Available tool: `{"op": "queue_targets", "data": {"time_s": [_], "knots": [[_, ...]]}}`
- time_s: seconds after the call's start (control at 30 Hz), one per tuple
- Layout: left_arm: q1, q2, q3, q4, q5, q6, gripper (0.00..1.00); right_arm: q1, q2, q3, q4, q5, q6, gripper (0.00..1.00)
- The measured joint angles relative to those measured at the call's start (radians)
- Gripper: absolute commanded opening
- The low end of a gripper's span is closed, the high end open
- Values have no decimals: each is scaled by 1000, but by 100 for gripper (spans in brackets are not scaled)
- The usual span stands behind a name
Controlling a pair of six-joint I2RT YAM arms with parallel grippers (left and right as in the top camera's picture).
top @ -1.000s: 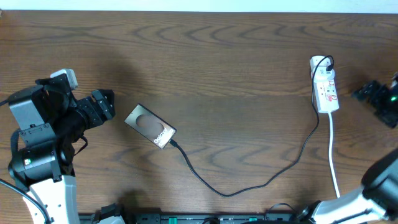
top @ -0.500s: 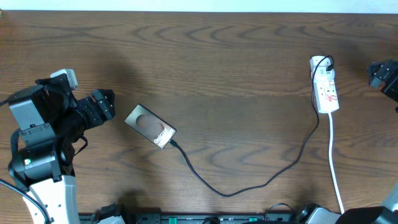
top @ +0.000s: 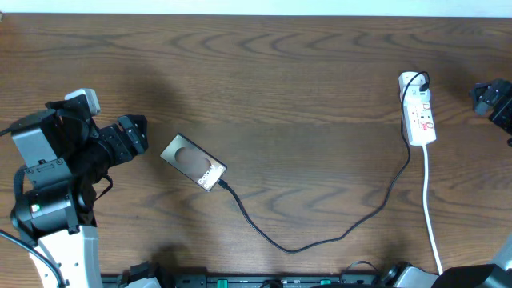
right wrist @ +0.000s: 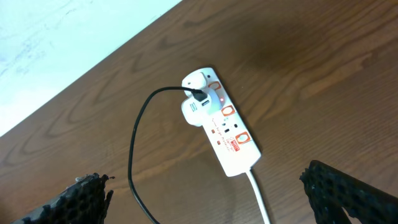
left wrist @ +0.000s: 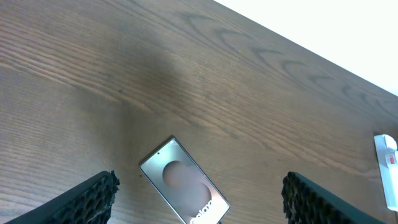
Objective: Plug charger to phone and switch on socket
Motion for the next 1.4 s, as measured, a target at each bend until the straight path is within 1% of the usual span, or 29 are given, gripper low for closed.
{"op": "queue_targets", "data": {"time_s": [0.2,0.3,0.43,0.6,0.73,0.8,1.03,1.1,1.2,1.23,1.27,1.4], "knots": [[-6,-2,0,0,0,0,86,0,0,0,-2,0,0,99],[-32,-16,0,0,-3,0,86,0,0,0,-2,0,0,99],[-119,-85,-1,-9,-36,13,86,0,0,0,-3,1,0,99],[-240,-233,-59,-1,-167,33,86,0,0,0,-3,3,0,99],[-283,-388,-219,154,-248,37,86,0,0,0,-3,5,0,99],[-284,-463,-319,277,-268,37,86,0,0,0,-3,5,0,99],[-284,-724,-706,830,-298,38,86,0,1,0,-3,7,3,99],[-284,-779,-824,1025,-302,37,86,0,1,0,-2,7,3,99],[-279,-837,-968,1209,-306,37,86,0,1,0,-3,7,3,99],[-274,-851,-1011,1242,-306,38,86,0,1,0,-3,7,3,99],[-268,-865,-1046,1242,-307,37,86,0,1,0,-3,7,3,99],[-255,-893,-1084,1085,-310,37,86,0,1,0,-3,7,3,99]]}}
